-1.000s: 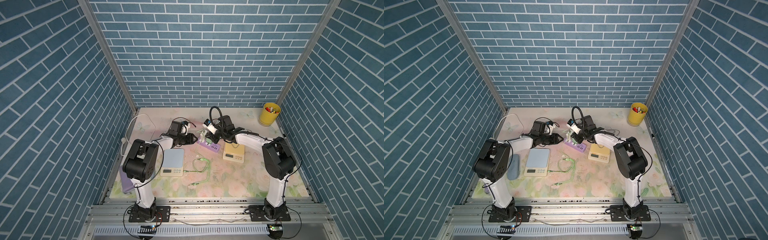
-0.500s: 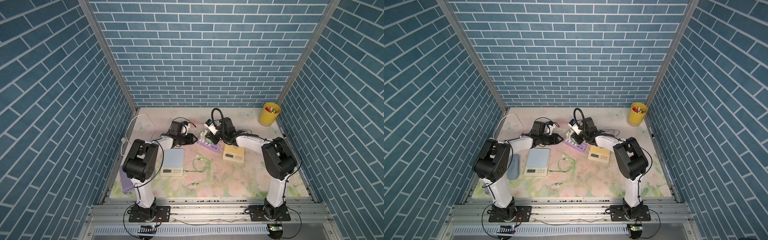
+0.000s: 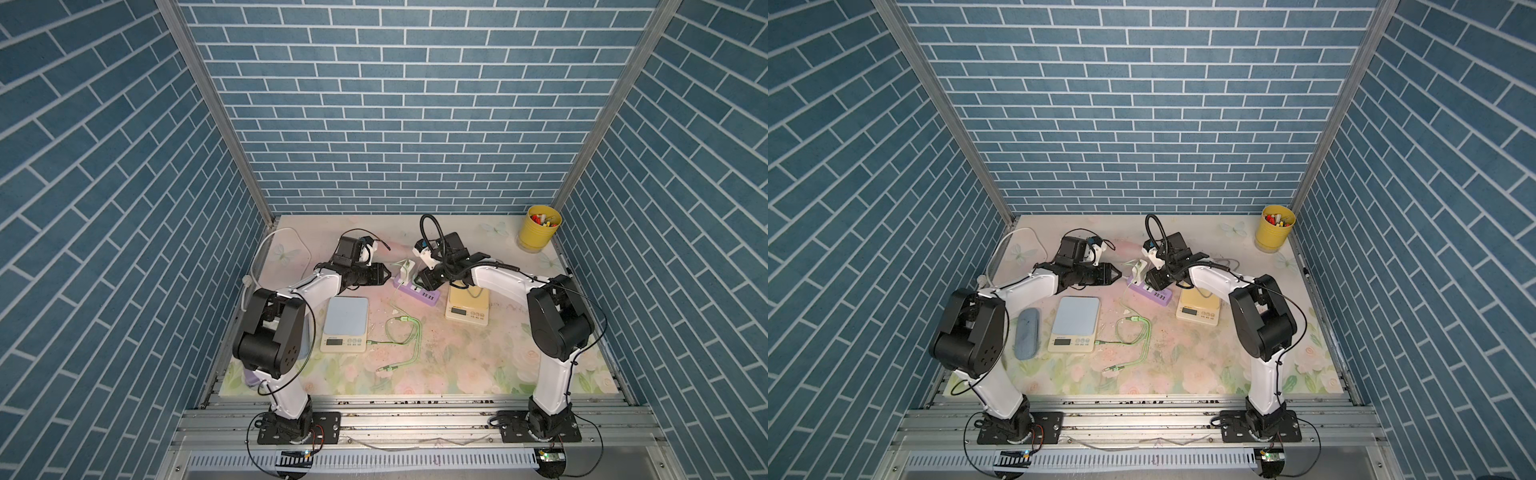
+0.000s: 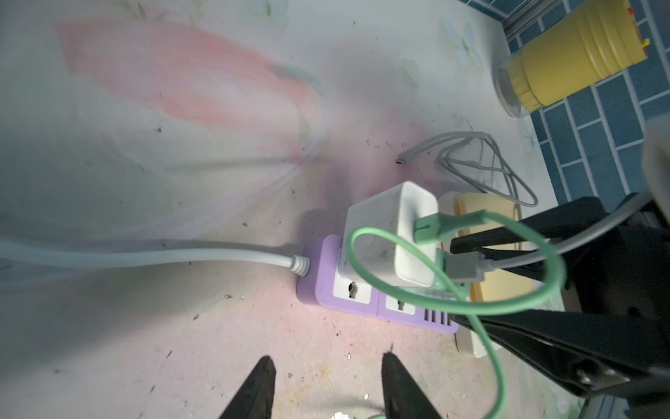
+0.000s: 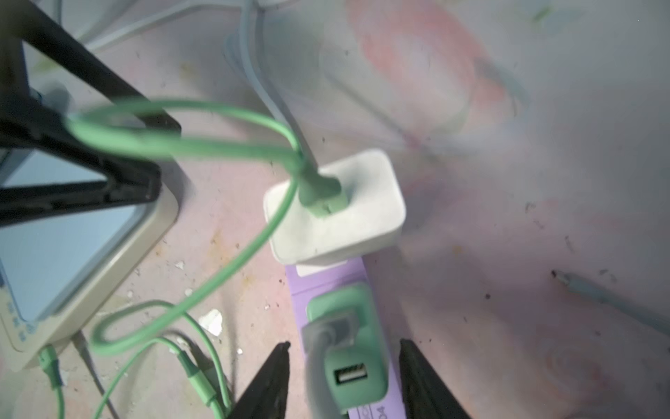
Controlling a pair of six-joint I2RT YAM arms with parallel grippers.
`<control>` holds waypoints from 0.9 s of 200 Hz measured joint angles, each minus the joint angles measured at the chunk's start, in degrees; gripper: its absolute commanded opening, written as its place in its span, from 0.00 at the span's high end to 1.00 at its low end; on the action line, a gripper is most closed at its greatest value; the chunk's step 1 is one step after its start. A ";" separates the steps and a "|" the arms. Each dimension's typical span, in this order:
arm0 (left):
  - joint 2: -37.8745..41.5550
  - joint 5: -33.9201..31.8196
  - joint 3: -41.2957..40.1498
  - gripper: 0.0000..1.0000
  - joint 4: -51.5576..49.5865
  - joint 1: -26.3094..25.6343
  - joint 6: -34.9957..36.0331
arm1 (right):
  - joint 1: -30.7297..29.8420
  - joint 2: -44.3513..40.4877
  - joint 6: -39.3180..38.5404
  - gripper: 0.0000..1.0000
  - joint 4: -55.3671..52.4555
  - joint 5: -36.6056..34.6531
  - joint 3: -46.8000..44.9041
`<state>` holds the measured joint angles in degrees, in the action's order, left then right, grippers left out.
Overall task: Charge the electronic scale
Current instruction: Insert the charging cable into the plug.
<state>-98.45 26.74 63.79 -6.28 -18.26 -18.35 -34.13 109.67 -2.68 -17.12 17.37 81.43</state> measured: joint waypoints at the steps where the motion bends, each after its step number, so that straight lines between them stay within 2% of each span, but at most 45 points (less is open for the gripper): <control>1: 0.26 -0.09 0.07 0.49 -0.07 0.00 0.07 | 0.00 -0.02 0.02 0.47 -0.13 0.02 0.17; 27: 4.04 -1.70 1.25 0.49 -1.77 0.00 1.73 | 0.02 -3.56 0.85 0.47 -3.96 3.13 5.35; 54: 6.56 -2.71 1.66 0.49 -3.34 0.00 2.99 | 0.00 -9.16 0.72 0.47 -6.86 10.84 5.99; 81: 6.84 -2.71 3.06 0.49 -4.57 -0.04 3.80 | 0.00 -12.94 -1.51 0.48 -10.97 18.69 6.19; 109: 6.32 -3.23 7.69 0.49 -7.69 -1.20 5.66 | 0.39 -15.54 -3.89 0.48 -15.56 22.71 7.50; 140: 3.17 -4.26 17.35 0.49 -11.23 -4.07 9.22 | 4.52 -18.49 -5.09 0.51 -18.73 21.88 10.60; 162: 1.62 -4.48 20.92 0.49 -12.85 -5.31 10.97 | 11.91 -18.38 -4.63 0.49 -19.58 17.86 14.91; 180: 0.61 -4.46 21.75 0.49 -13.70 -5.38 11.80 | 17.84 -14.36 -4.35 0.49 -22.49 13.62 21.77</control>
<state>-97.84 22.28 85.54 -19.99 -23.64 -6.55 -16.29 95.31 -7.03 -39.62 30.98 103.20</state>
